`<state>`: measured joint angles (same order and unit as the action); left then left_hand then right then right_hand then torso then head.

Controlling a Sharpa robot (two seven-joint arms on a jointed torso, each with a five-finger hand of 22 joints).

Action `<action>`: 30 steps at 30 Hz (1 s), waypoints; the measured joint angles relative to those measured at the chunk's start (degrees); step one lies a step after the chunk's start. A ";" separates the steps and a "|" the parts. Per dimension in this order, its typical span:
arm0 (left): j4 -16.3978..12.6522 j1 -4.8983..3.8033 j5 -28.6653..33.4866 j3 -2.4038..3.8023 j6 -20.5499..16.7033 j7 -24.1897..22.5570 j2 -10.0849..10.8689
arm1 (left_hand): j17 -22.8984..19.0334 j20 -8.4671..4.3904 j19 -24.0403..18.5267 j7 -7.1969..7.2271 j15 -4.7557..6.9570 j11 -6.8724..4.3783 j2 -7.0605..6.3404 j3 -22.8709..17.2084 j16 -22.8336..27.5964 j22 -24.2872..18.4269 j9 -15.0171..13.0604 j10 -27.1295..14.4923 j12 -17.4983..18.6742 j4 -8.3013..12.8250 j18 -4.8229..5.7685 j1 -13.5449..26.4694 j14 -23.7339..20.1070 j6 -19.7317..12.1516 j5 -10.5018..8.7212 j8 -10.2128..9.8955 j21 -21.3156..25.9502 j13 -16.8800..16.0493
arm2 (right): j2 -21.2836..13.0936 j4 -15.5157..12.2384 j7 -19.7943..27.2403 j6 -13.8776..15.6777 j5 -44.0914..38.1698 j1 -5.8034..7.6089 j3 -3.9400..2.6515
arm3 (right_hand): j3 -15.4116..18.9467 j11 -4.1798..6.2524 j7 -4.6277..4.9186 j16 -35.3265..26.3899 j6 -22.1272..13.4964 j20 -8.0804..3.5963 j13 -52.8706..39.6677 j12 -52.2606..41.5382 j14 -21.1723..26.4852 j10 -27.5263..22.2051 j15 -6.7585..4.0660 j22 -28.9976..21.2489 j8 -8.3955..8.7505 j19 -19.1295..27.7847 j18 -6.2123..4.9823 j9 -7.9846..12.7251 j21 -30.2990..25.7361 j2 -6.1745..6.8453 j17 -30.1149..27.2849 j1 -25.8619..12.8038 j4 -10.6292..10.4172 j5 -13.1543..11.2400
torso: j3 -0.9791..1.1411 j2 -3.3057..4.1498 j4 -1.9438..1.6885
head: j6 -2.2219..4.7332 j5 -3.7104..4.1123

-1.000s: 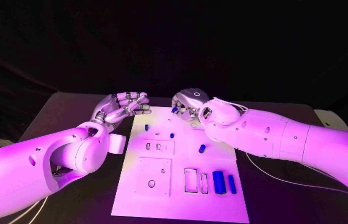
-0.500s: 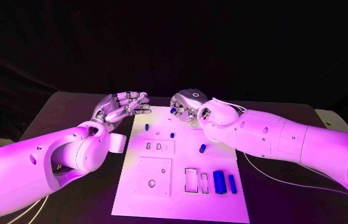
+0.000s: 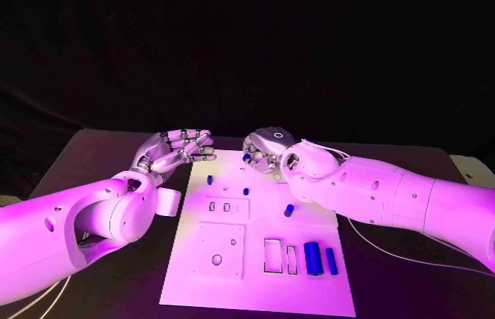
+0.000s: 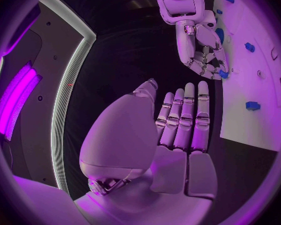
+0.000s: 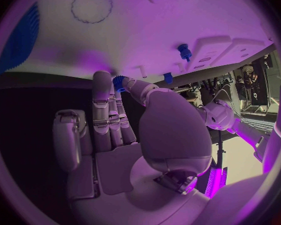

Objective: Assemble the parts on the task board

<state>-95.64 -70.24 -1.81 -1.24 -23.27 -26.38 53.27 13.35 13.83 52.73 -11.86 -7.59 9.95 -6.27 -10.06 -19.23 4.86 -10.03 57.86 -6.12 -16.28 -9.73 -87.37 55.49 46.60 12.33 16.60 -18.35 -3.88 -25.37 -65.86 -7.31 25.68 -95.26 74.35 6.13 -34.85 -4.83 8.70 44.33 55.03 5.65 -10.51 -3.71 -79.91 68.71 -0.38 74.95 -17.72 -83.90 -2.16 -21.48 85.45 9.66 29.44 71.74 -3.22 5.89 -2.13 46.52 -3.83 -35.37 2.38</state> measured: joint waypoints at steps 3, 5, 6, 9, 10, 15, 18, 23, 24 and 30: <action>0.00 -0.01 0.00 0.00 0.02 0.03 0.00 | 0.05 0.00 0.00 0.00 0.00 0.00 0.00 0.00 0.00 -0.06 0.00 0.00 0.00 0.00 0.00 0.00 0.00 0.00 0.00 -0.21 0.00 0.00 | -0.03 0.29 -0.02 0.01 0.02 -0.05 0.05 | 1.41 -1.24 1.27 0.55 -6.29 1.25 0.97 0.00 0.14 -5.62 1.25 -0.13 4.57 3.55 -0.70 1.43 -3.44 2.11 -0.08 -1.64 -0.97 -0.36 | 0.00 0.01 0.07 | 0.00 -0.02; 0.00 -0.04 0.00 0.00 0.03 0.05 0.01 | 0.06 0.00 0.00 0.00 0.00 0.00 0.00 0.00 0.00 -0.06 0.00 0.00 0.00 0.00 0.00 0.00 0.00 0.00 0.00 -0.21 0.00 0.00 | -0.33 0.07 -0.11 0.10 0.02 -0.05 0.05 | 2.74 -1.32 1.49 0.55 -8.20 1.51 1.19 0.00 0.08 -7.23 1.30 -1.03 5.91 4.61 -0.96 1.86 -4.60 3.05 -0.15 -1.59 -1.05 -0.35 | 0.00 0.01 0.10 | 0.10 -0.05; 0.01 -0.04 0.00 0.00 0.03 0.06 0.03 | 0.07 0.00 0.00 0.00 0.00 0.00 0.00 0.00 0.00 -0.06 0.00 0.00 0.00 0.00 0.00 0.00 0.00 0.00 0.00 -0.22 0.00 0.00 | -0.58 -0.24 -0.15 0.15 0.01 -0.05 0.05 | 3.29 -1.32 1.41 0.69 -8.45 1.54 1.21 0.00 0.08 -7.61 1.30 -1.20 6.13 4.63 -0.96 1.88 -4.80 3.30 -0.15 -1.52 -1.10 -0.16 | 0.01 0.01 0.13 | 0.15 -0.05; 0.06 -0.05 0.00 0.00 0.05 0.09 0.10 | 0.06 0.00 0.00 0.00 0.00 0.00 0.00 0.00 0.00 -0.06 0.00 0.00 0.00 0.00 -0.01 0.00 0.00 0.00 0.00 -0.21 0.00 0.00 | -2.06 -2.13 -0.28 0.38 -0.01 -0.04 0.05 | 4.00 -1.31 1.41 0.77 -8.46 1.53 1.21 -0.24 0.08 -7.61 1.30 -1.03 6.21 4.63 -0.96 1.83 -4.80 3.41 -0.20 -1.37 -1.20 0.00 | 0.03 0.01 0.19 | 0.24 -0.05; 0.08 -0.05 0.00 0.00 0.06 0.10 0.14 | 0.06 0.00 0.00 0.00 0.00 0.00 0.00 0.00 0.00 -0.06 0.00 0.00 0.00 0.00 0.00 0.00 0.00 0.00 0.00 -0.21 0.00 0.00 | -2.77 -3.02 -0.32 0.47 -0.02 -0.01 0.05 | 4.36 -1.09 1.16 0.77 -7.94 1.49 1.14 -0.69 0.08 -7.38 1.30 -0.49 6.18 4.54 -0.96 1.67 -4.76 3.41 -0.25 -1.37 -1.28 0.35 | 0.07 0.01 0.22 | 0.27 -0.05; 0.18 -0.07 0.00 0.00 0.08 0.15 0.49 | 0.06 0.00 0.00 0.00 0.00 0.00 0.00 0.00 0.00 -0.06 0.05 0.00 0.21 0.00 0.01 0.00 0.00 0.00 0.00 -0.21 0.00 0.00 | -8.39 -8.37 -0.46 1.18 0.31 0.39 -0.42 | 4.51 -1.12 1.44 0.99 -5.56 1.23 0.63 -2.32 0.08 -4.29 1.30 0.00 5.53 1.82 -0.96 1.11 -2.57 2.88 -0.42 -0.67 -1.44 1.65 | 0.17 -0.04 0.52 | 0.42 -0.10; 0.18 -0.09 0.00 0.00 0.12 0.17 0.64 | 0.06 0.00 0.00 0.00 0.00 0.00 0.00 0.00 0.00 -0.07 0.06 0.00 0.21 0.00 0.00 0.00 0.00 0.00 0.00 -0.21 0.00 0.00 | -12.57 -11.53 -0.48 1.58 1.72 1.04 -0.71 | 4.51 -1.15 1.84 1.20 -5.74 1.41 0.24 -3.52 0.08 -1.78 1.30 0.00 5.53 0.55 -0.96 1.13 -1.42 2.86 -0.51 -0.24 -1.44 2.58 | 0.27 -0.13 0.82 | 0.49 -0.25; 0.19 -0.10 0.00 -0.01 0.22 0.20 0.73 | 0.12 0.00 0.00 0.00 0.00 0.00 0.00 -0.17 0.00 -0.12 0.06 0.00 0.21 0.17 0.01 0.00 0.00 0.00 0.00 -0.21 0.00 0.00 | -19.09 -15.14 -0.39 1.29 7.27 1.89 -0.93 | 5.70 0.68 0.61 1.23 -4.01 0.75 -2.49 -7.83 0.28 5.66 0.20 0.00 5.10 -0.22 0.03 0.57 0.59 3.82 -0.74 -0.54 -2.35 4.93 | 0.42 -0.26 1.34 | 0.61 -0.34; 0.22 -0.10 0.00 -0.01 0.25 0.21 0.72 | 0.11 0.00 0.00 0.00 0.00 0.00 0.00 -0.17 0.00 -0.13 0.05 0.00 0.21 0.17 0.01 0.00 0.00 0.00 0.00 -0.22 0.00 0.00 | -19.99 -15.59 -0.37 1.03 8.54 1.96 -0.94 | 6.63 1.32 0.04 1.22 -4.11 0.13 -4.48 -10.11 0.28 7.36 -0.46 0.00 4.85 -0.20 0.04 0.35 0.96 4.22 -0.86 -0.51 -2.44 5.46 | 0.46 -0.27 1.44 | 0.63 -0.36; 0.57 -0.10 -0.01 -0.02 0.37 0.24 0.62 | 0.11 0.00 0.00 0.00 0.00 0.00 0.00 -0.17 0.00 -0.13 0.05 0.00 0.20 0.17 0.01 0.00 0.00 0.00 0.00 -0.21 0.00 0.00 | -23.24 -16.18 -0.34 -2.33 16.42 2.11 -0.95 | 12.57 1.94 -0.53 1.22 -6.75 -0.74 -51.00 -52.56 0.03 8.85 -0.94 -0.01 2.29 -0.12 0.98 -1.70 3.10 4.16 -1.67 0.17 -3.98 7.10 | 0.66 -0.28 1.95 | 0.67 -0.36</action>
<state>-95.07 -70.34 -1.81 -1.25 -22.90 -26.15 53.90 13.46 13.83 52.73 -11.86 -7.59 9.95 -6.27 -10.23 -19.23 4.74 -9.97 57.86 -5.92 -16.11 -9.72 -87.37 55.49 46.60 12.33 16.39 -18.36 -3.88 -48.61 -82.05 -7.64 23.35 -78.84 76.45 5.18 -22.28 -2.89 8.18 45.55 48.28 4.91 -61.50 -56.27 -79.88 77.55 -1.32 74.94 -15.44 -84.01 -1.18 -23.19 88.55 13.82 27.77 71.90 -7.20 12.99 -1.47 46.24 -1.88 -34.70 2.03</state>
